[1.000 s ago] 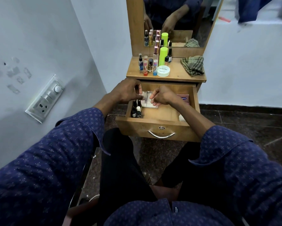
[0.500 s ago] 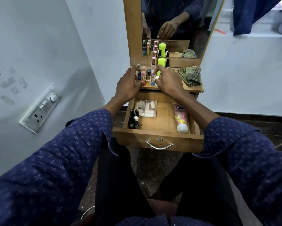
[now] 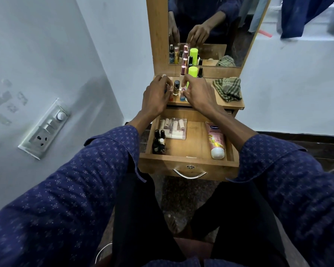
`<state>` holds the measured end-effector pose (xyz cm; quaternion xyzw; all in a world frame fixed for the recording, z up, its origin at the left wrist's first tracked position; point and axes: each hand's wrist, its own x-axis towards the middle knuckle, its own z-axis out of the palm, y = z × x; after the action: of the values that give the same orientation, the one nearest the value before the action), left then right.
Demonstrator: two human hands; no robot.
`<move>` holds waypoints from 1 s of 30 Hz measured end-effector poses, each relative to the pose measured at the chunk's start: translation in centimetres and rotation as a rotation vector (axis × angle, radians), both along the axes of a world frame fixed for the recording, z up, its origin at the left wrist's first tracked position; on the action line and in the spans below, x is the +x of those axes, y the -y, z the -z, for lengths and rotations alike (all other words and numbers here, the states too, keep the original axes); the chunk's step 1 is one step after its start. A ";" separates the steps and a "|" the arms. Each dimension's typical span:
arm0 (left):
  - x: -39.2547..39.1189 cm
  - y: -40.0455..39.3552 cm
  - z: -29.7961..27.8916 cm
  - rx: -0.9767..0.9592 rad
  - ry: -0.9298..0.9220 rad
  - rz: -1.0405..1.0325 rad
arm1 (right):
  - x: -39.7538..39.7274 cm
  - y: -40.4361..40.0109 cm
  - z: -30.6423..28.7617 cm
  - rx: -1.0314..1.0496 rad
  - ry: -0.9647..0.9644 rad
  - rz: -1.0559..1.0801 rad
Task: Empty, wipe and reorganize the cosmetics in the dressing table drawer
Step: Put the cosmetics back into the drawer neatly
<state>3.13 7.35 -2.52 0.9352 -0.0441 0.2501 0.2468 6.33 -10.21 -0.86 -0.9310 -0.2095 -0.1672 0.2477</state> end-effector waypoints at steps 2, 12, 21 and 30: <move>-0.3 0.0 0.0 -0.015 0.001 0.019 | -0.3 0.1 0.1 0.005 0.002 -0.018; -3.1 0.2 0.6 -0.060 -0.107 0.151 | -3.3 1.0 1.2 -0.008 -0.057 -0.016; -7.5 -0.6 2.3 -0.177 -0.437 0.304 | -7.6 3.1 4.4 -0.095 -0.288 -0.110; -10.7 -2.5 3.1 -0.284 -0.528 0.302 | -10.8 2.1 5.8 -0.159 -0.332 -0.123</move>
<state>-7.56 9.85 -5.59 0.9068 -0.0815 -0.0367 0.4119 -4.50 -12.34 -6.61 -0.9478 -0.2349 0.0214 0.2144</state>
